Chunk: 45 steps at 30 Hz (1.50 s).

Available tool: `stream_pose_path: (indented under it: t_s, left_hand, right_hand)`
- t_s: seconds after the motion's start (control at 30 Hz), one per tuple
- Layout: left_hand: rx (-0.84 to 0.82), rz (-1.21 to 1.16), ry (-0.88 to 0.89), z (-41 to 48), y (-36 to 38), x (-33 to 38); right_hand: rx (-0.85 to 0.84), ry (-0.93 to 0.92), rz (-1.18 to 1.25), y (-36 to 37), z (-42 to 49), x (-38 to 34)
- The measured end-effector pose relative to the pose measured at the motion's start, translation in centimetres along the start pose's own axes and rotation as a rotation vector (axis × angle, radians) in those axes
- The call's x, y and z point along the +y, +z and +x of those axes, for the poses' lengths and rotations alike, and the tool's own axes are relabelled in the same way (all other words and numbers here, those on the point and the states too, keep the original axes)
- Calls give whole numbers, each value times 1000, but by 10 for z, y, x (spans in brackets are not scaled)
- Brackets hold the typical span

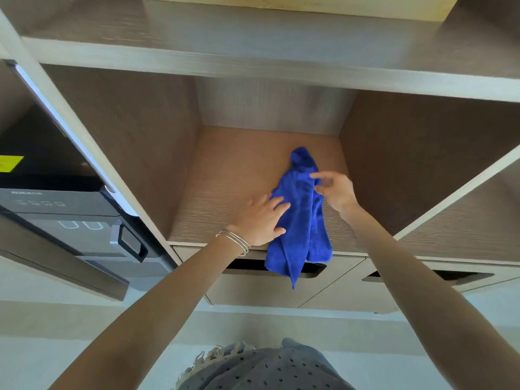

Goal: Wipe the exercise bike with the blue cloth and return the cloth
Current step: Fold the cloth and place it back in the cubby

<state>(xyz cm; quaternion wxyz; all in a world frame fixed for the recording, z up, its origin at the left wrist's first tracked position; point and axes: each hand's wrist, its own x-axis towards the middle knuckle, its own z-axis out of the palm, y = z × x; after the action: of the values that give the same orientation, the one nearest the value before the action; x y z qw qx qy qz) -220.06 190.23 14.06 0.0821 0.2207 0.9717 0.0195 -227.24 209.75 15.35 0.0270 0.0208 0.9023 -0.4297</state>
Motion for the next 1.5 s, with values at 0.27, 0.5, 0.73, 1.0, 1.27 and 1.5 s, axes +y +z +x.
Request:
stream_pose_path:
  t_s: [0.27, 0.5, 0.73, 1.0, 1.27, 1.5]
  left_hand:
    - [8, -25, 250, 10, 19, 14]
    - [74, -64, 209, 11, 22, -4]
    - [168, 34, 166, 13, 18, -30]
    - [137, 113, -51, 3, 6, -70]
    - [124, 78, -234, -13, -3, -87]
    - [19, -82, 26, -23, 13, -38]
  right_hand:
    - [-271, -37, -216, -4, -68, 37]
    - [-156, -126, -324, 6, -85, 48]
    - [-117, 7, -353, -9, -89, 53]
    - [-172, 24, -498, -7, -84, 43]
    - [-233, 11, -592, -10, -82, 37]
    - [-331, -205, -410, 21, -78, 27]
